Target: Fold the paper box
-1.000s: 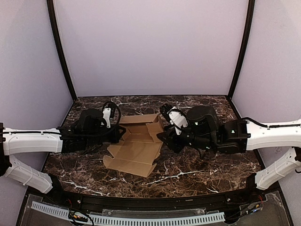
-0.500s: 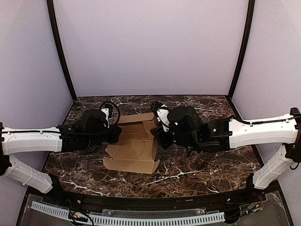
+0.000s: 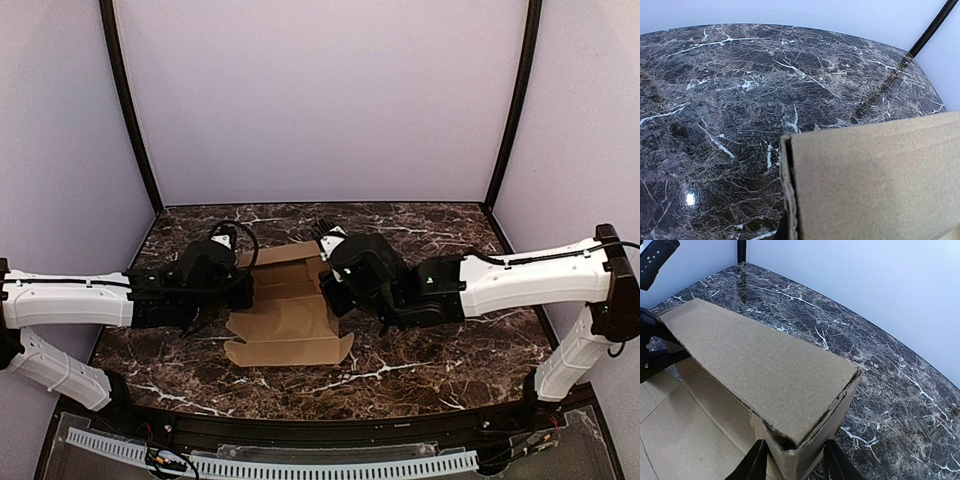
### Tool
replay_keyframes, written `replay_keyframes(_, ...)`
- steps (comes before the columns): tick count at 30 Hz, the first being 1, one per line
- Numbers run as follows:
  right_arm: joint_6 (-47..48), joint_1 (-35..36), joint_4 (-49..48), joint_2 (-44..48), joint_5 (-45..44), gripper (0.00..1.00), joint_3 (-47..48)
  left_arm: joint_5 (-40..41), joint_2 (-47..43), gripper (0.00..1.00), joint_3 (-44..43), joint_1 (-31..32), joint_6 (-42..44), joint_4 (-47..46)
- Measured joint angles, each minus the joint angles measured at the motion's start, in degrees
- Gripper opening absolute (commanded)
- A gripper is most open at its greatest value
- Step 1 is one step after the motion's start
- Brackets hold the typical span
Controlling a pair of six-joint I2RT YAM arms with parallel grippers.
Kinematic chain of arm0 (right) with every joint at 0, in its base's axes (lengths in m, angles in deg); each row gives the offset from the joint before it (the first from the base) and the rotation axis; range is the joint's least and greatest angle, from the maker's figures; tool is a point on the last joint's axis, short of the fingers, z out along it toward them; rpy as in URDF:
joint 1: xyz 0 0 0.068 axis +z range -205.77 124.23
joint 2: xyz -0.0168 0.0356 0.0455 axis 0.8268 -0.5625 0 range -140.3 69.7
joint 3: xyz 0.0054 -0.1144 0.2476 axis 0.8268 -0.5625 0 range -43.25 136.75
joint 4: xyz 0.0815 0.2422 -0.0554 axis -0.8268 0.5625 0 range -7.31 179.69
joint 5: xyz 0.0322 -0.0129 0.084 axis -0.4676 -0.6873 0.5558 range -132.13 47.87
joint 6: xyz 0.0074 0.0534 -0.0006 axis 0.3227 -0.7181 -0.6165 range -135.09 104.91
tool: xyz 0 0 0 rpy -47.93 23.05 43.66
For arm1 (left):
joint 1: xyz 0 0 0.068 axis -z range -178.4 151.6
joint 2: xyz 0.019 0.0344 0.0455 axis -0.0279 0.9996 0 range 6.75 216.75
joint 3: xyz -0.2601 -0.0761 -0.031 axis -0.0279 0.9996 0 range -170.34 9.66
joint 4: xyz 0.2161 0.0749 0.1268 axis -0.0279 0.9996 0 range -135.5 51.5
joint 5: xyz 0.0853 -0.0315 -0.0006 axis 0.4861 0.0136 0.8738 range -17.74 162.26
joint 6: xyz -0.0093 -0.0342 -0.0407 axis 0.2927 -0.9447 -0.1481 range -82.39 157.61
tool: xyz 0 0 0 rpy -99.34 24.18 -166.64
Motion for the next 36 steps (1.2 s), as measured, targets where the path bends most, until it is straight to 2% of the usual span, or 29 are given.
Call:
replay_keyframes(12,0.00,0.22,-4.26,-2.27,-5.35,0.24,0.07,4.13,0.17,0.00,0.00,2.32,-4.13,1.33)
replay_keyframes(19,0.48,0.07,-6.32,-3.76,-8.07,0.04,0.07,5.31,0.42,0.01,-0.22,3.91,-5.27,2.60)
replay_keyframes(24,1.03,-0.20,-6.62,-3.85,-9.90,0.07,0.07,6.38,0.61,0.00,-0.74,4.79,-5.42,3.19)
replay_keyframes(26,1.07,-0.17,-6.91,-3.91,-10.01,0.09,0.04,6.58,0.63,0.00,-0.74,4.90,-5.46,3.19)
replay_keyframes(28,1.20,-0.17,-7.41,-4.02,-9.97,0.16,0.04,6.73,0.63,0.00,-0.74,4.94,-5.53,3.17)
replay_keyframes(32,1.38,-0.11,-8.81,-4.17,-9.66,0.19,0.00,6.73,0.63,0.00,-0.85,5.42,-5.64,3.13)
replay_keyframes(34,1.44,-0.13,-9.33,-4.31,-9.68,0.16,0.00,6.78,0.66,0.00,-0.85,5.55,-5.68,3.17)
replay_keyframes(36,1.55,-0.11,-9.79,-4.52,-9.86,0.05,-0.02,7.02,0.66,0.00,-0.85,5.57,-5.77,3.26)
